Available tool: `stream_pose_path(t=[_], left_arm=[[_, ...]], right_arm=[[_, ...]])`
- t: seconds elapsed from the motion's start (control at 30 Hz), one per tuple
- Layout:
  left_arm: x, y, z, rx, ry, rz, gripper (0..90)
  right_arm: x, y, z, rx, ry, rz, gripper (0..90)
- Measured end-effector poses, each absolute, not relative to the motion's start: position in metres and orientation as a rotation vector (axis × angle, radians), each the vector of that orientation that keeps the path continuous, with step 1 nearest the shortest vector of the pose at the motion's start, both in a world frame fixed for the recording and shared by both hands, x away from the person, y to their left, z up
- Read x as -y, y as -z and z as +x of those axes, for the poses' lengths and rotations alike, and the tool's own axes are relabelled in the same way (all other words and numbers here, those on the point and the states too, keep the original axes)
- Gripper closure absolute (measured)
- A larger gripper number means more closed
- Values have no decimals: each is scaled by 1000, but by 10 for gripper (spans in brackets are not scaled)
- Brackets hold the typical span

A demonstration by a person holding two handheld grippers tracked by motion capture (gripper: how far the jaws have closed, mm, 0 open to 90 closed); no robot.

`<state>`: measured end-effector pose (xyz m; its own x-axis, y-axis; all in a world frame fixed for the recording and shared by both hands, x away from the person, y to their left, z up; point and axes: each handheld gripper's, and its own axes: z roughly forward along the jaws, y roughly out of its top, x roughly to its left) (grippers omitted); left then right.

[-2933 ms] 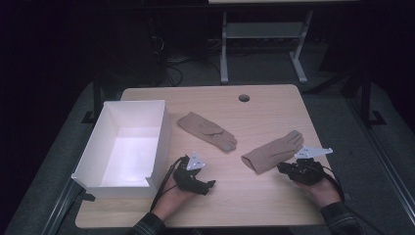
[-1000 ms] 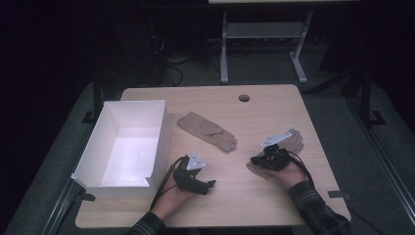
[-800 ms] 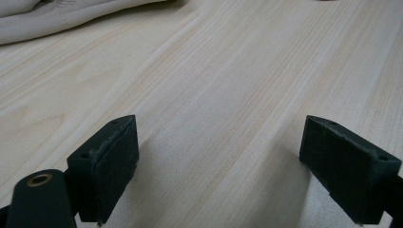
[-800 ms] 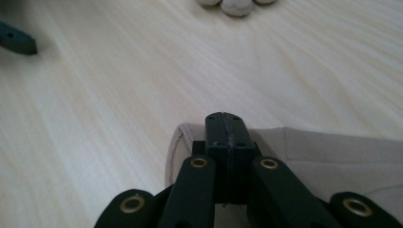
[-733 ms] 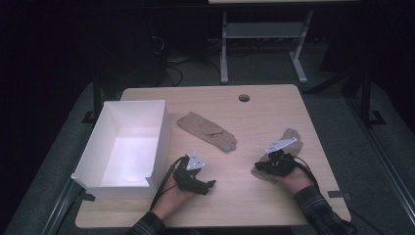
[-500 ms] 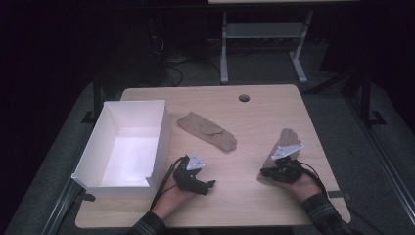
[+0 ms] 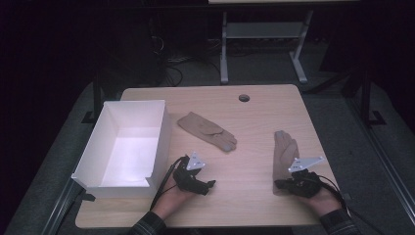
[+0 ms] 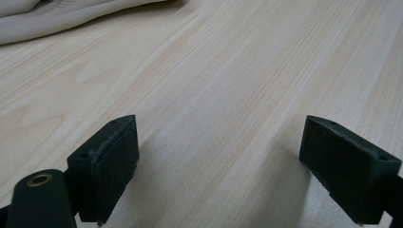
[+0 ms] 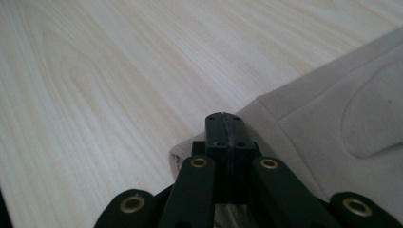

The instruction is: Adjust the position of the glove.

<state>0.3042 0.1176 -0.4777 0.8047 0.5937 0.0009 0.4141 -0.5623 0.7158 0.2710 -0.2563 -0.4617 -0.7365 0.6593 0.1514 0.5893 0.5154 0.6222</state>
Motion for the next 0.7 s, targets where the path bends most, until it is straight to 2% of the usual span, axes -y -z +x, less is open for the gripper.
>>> stream_pose_path(t=[0.17, 0.43, 0.7], left_arm=[[-117, 478, 304, -738, -313, 2248, 122], [-117, 478, 305, -738, -314, 2240, 122], [-117, 478, 305, -737, -312, 2241, 122]], right_arm=[[263, 453, 273, -2573, -1067, 1094, 900], [279, 443, 310, -2427, -1083, 1191, 900], [291, 453, 333, -2395, -1010, 1267, 900]])
